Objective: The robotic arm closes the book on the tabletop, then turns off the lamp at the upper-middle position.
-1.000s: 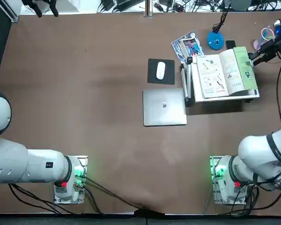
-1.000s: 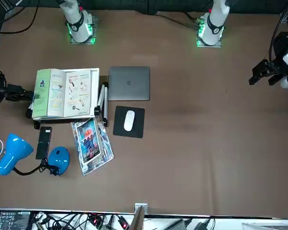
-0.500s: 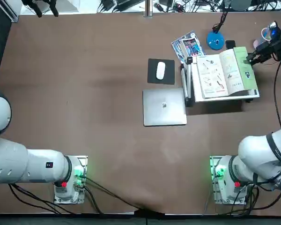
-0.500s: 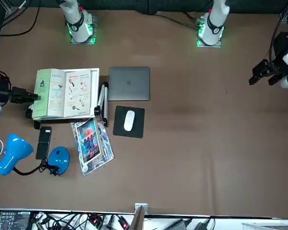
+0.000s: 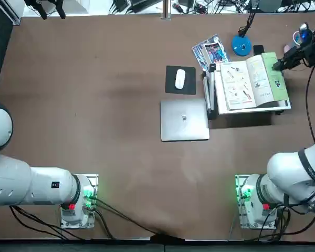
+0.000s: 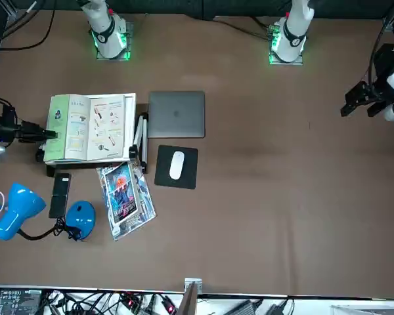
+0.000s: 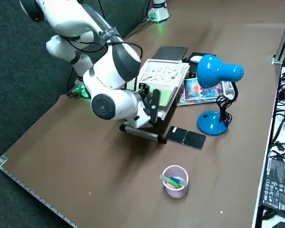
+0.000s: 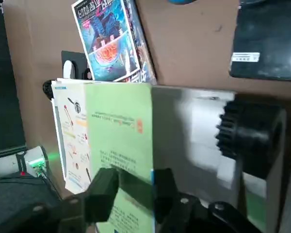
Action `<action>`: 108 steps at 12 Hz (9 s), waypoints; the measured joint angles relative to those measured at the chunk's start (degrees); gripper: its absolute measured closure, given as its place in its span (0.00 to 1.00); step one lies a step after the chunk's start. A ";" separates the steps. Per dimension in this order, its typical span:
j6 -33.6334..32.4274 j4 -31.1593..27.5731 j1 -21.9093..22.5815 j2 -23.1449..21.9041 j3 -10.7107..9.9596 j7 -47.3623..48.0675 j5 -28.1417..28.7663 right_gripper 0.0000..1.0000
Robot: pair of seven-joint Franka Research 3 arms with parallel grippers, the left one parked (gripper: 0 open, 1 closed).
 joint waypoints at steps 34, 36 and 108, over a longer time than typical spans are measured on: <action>15.43 -17.33 32.55 -24.82 0.53 42.15 -26.38 0.97; 15.92 -17.33 35.86 -23.70 0.56 46.44 -29.14 0.97; 29.14 6.51 46.85 3.17 -1.15 73.86 -63.54 0.99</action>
